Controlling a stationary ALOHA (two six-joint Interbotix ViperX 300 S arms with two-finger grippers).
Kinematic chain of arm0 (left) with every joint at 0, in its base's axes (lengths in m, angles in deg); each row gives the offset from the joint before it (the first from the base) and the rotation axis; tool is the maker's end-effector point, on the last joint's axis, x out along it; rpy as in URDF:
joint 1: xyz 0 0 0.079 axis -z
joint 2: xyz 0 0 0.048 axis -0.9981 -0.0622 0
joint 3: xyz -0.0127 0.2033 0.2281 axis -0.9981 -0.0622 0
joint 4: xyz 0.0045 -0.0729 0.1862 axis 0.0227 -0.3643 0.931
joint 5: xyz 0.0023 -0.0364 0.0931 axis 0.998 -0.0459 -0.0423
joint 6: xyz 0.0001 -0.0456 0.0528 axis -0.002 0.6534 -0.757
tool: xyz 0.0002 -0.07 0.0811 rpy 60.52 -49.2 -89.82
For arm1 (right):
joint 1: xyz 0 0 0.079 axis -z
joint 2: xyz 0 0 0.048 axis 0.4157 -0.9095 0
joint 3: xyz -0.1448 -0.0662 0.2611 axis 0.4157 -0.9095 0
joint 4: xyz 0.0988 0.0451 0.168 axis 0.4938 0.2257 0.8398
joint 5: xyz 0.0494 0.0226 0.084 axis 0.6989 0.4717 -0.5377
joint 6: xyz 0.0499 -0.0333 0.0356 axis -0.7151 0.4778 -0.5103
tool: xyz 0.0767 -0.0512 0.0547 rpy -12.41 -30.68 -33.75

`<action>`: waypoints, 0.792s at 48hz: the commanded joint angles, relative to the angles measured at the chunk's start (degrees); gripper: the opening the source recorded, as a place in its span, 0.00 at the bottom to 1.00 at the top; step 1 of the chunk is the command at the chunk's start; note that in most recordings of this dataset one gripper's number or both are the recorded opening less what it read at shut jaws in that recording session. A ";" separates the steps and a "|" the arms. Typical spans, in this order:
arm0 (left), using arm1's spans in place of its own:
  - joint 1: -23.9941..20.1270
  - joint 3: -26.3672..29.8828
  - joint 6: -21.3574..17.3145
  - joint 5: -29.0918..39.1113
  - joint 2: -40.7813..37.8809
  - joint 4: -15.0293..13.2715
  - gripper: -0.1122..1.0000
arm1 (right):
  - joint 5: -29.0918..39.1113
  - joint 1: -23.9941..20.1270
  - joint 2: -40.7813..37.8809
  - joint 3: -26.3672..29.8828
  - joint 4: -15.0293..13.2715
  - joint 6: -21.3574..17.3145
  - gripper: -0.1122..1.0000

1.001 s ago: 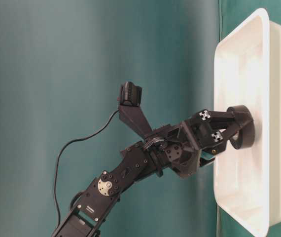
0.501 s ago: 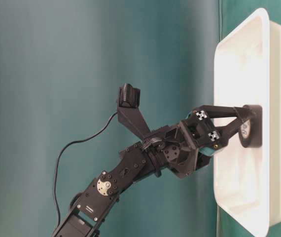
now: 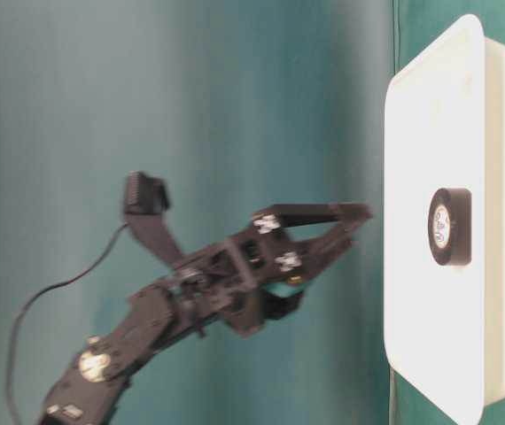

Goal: Pick up the tape from a random location and place it into the white case.
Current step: 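Open the left gripper to release the black tape in the tray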

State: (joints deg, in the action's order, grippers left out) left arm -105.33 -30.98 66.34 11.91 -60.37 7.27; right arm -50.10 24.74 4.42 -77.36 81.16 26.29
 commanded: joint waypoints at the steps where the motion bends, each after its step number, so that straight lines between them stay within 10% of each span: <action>1: 0.00 1.14 -0.09 1.05 3.87 0.18 0.91 | -0.18 0.09 -0.09 1.58 -0.09 -0.09 0.91; 19: 1.32 0.00 -0.18 1.58 6.33 0.18 0.91 | -0.09 0.09 0.00 1.67 -0.09 -0.18 0.91; 38: 14.24 -0.97 -0.18 0.53 7.47 0.18 0.91 | -0.35 0.00 -0.18 1.67 0.09 -0.35 0.91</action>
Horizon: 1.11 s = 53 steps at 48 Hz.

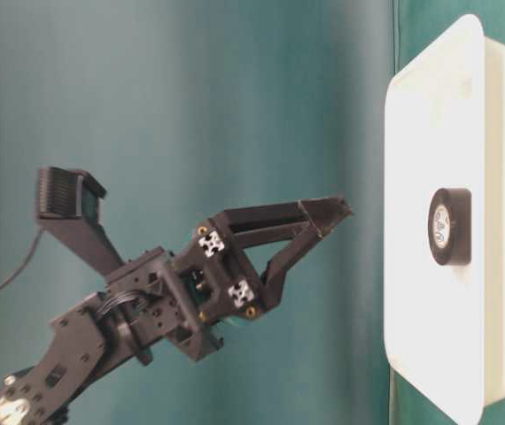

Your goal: Pick up the tape from a random location and place it into the white case.

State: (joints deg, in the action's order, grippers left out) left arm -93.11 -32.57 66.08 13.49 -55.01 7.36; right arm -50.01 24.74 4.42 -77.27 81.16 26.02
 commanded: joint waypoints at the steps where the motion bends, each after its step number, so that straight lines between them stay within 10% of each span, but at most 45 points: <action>1: 2.46 0.53 0.00 -1.32 2.11 0.09 0.91 | -0.44 0.09 -0.26 1.58 0.09 -0.09 0.91; 53: 0.88 -35.07 -0.26 -17.40 45.88 0.09 0.91 | -0.18 0.09 0.26 2.02 0.35 -0.18 0.91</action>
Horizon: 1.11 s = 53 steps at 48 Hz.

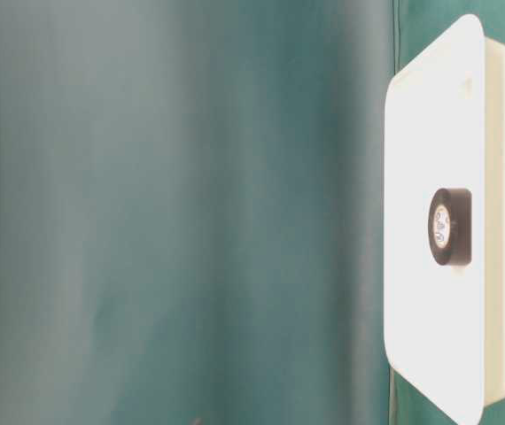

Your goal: Pick up the tape from a random location and place it into the white case.

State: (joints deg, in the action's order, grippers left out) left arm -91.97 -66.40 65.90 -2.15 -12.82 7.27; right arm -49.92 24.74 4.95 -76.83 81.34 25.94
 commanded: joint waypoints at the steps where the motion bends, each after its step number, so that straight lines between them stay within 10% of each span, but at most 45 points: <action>1: -0.18 -1.93 -0.09 -2.11 4.66 0.18 0.91 | -0.26 0.09 -0.18 1.49 0.18 -0.09 0.91; 22: -0.18 -18.19 -2.02 -7.47 16.87 0.00 0.91 | -0.26 0.09 -0.44 1.32 0.18 -0.09 0.91; 53: -0.18 -18.63 -2.37 -7.38 16.70 0.00 0.91 | 1.67 -1.67 -1.23 1.32 0.26 -1.93 0.91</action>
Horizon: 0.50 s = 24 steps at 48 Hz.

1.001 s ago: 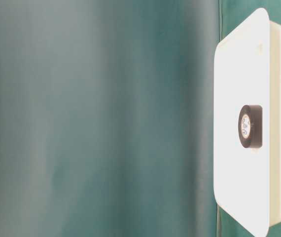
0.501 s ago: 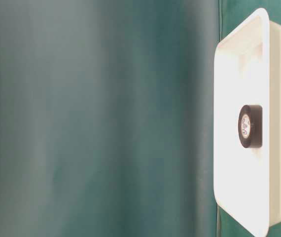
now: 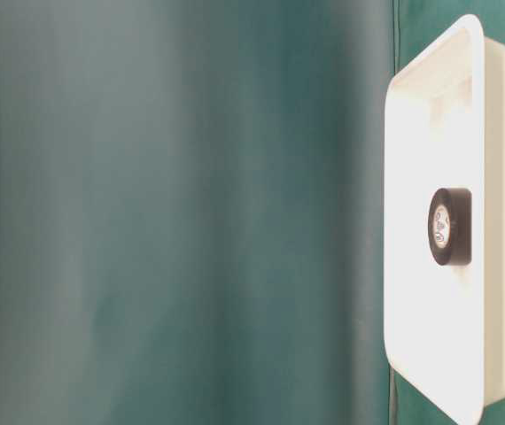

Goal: Pick up the tape from a random location and place it into the white case.
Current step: 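Move the right gripper down-left toward the white tape roll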

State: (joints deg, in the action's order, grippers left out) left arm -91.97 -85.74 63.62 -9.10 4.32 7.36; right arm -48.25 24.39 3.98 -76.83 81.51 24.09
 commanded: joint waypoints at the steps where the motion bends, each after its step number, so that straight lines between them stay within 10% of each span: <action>1: -0.18 0.70 -0.09 -0.44 -0.44 -0.09 0.91 | 0.09 -1.85 -0.26 1.32 0.09 -0.09 0.91; 24: -0.18 0.88 -0.18 -0.44 0.00 -0.09 0.91 | 1.23 -12.04 -0.79 1.32 0.00 -0.18 0.91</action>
State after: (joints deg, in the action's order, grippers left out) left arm -92.06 -85.65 63.53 -9.10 4.58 7.36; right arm -46.94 12.61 3.63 -76.74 81.43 24.00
